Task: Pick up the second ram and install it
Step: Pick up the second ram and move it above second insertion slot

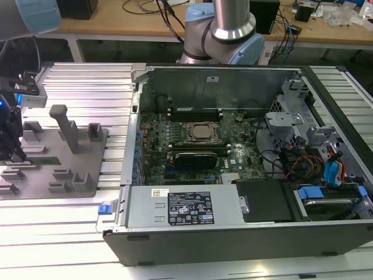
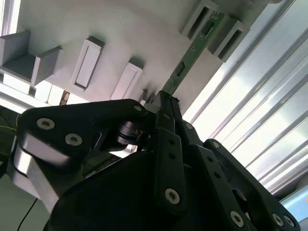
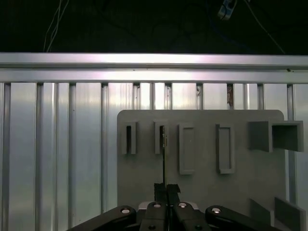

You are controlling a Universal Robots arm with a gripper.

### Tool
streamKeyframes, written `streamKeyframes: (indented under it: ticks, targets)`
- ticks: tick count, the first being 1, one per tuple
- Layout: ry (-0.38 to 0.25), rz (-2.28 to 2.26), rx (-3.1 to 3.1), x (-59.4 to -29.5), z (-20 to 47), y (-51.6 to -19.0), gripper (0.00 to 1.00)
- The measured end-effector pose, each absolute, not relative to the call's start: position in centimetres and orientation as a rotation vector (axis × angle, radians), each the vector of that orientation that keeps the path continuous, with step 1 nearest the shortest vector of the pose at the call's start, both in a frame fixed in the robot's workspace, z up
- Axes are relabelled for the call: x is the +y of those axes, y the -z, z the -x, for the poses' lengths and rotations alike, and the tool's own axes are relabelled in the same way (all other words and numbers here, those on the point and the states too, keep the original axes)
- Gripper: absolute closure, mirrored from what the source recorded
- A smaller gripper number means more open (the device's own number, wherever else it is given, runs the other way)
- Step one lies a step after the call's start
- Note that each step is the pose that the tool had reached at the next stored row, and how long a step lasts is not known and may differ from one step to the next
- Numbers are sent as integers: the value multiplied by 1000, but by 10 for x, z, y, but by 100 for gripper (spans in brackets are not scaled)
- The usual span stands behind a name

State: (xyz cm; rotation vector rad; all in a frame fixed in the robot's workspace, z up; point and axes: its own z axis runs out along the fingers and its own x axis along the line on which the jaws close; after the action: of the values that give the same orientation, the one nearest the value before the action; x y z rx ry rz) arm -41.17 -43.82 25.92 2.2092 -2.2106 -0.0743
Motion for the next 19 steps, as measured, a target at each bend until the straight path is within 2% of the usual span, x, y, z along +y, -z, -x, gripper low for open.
streamKeyframes:
  ticks: [19]
  targets:
    - [74,-2210,-2210,-438,412,-296,91]
